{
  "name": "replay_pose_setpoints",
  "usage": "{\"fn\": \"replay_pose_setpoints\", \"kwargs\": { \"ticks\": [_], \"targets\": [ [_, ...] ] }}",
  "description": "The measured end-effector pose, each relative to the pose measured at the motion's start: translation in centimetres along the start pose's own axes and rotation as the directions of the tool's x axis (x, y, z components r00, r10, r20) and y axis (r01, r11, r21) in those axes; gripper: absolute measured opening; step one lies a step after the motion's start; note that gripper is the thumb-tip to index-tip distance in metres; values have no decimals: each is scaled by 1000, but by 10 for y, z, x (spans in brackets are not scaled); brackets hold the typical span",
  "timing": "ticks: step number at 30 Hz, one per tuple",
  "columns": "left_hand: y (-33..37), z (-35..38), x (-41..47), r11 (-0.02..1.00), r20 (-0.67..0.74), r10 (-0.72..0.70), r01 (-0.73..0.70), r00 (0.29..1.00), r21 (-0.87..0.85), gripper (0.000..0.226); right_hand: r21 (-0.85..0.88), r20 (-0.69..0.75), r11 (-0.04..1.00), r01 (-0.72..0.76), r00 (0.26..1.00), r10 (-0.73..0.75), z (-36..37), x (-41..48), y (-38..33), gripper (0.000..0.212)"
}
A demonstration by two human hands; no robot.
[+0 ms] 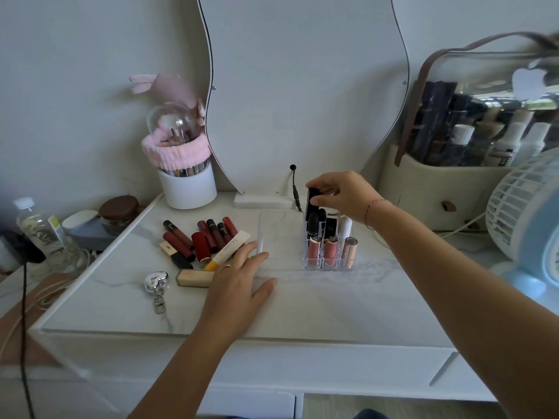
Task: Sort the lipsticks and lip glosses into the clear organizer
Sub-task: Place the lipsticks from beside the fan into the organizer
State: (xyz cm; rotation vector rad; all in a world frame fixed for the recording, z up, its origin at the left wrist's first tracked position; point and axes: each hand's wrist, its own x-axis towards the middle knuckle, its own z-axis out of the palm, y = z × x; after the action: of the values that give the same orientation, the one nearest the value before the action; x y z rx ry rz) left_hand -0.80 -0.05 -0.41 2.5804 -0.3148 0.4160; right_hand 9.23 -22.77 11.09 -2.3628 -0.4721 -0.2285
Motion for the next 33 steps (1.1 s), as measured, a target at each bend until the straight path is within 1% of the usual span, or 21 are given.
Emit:
{"fn": "replay_pose_setpoints", "kwargs": {
  "ticks": [3, 5, 8, 10, 12, 14, 15, 17, 19, 22, 25, 29, 33],
  "targets": [
    [2, -1, 1, 1000, 3, 9, -9, 1000, -1, 48, 61, -17, 998, -11, 1000, 12, -1, -4, 7, 42],
    [5, -4, 0, 999, -28, 21, -22, 999, -34, 47, 71, -18, 997, -42, 999, 43, -4, -5, 14, 38],
    [14, -15, 8, 989, -180, 69, -91, 981, -116, 41, 7, 35, 994, -112, 993, 111, -7, -4, 22, 27],
    [23, -24, 26, 970, -248, 105, -155, 963, -189, 38, -84, 90, 990, -113, 989, 120, -6, -2, 24, 22],
    [37, -31, 50, 918, -211, 67, -143, 975, -370, 36, -163, 127, 983, -87, 986, 108, -4, 1, 23, 17],
    [50, -33, 76, 833, -83, 1, -47, 997, -552, 36, -195, 140, 978, -74, 985, 103, -1, 4, 22, 15],
    [55, -32, 88, 791, -19, -18, 3, 1000, -612, 37, -200, 139, 977, -75, 985, 104, -1, 6, 23, 14],
    [61, -25, 108, 738, 44, -29, 51, 999, -673, 38, -198, 136, 977, -79, 985, 107, 1, 8, 24, 12],
    [65, -17, 122, 710, 68, -30, 69, 997, -701, 38, -186, 135, 979, -82, 985, 108, 1, 9, 26, 10],
    [66, -8, 134, 695, 95, -17, 80, 995, -714, 35, -172, 127, 983, -68, 988, 91, 2, 9, 28, 9],
    [66, -5, 140, 671, 78, -11, 65, 997, -738, 29, -180, 121, 983, -43, 990, 66, 3, 8, 29, 10],
    [65, -7, 143, 721, 14, 22, -7, 1000, -693, 24, -186, 127, 982, -34, 990, 58, 2, 10, 30, 10],
    [65, -6, 141, 727, -34, 27, -43, 999, -685, 25, -187, 136, 982, -32, 989, 58, 3, 11, 30, 10]
  ]
}}
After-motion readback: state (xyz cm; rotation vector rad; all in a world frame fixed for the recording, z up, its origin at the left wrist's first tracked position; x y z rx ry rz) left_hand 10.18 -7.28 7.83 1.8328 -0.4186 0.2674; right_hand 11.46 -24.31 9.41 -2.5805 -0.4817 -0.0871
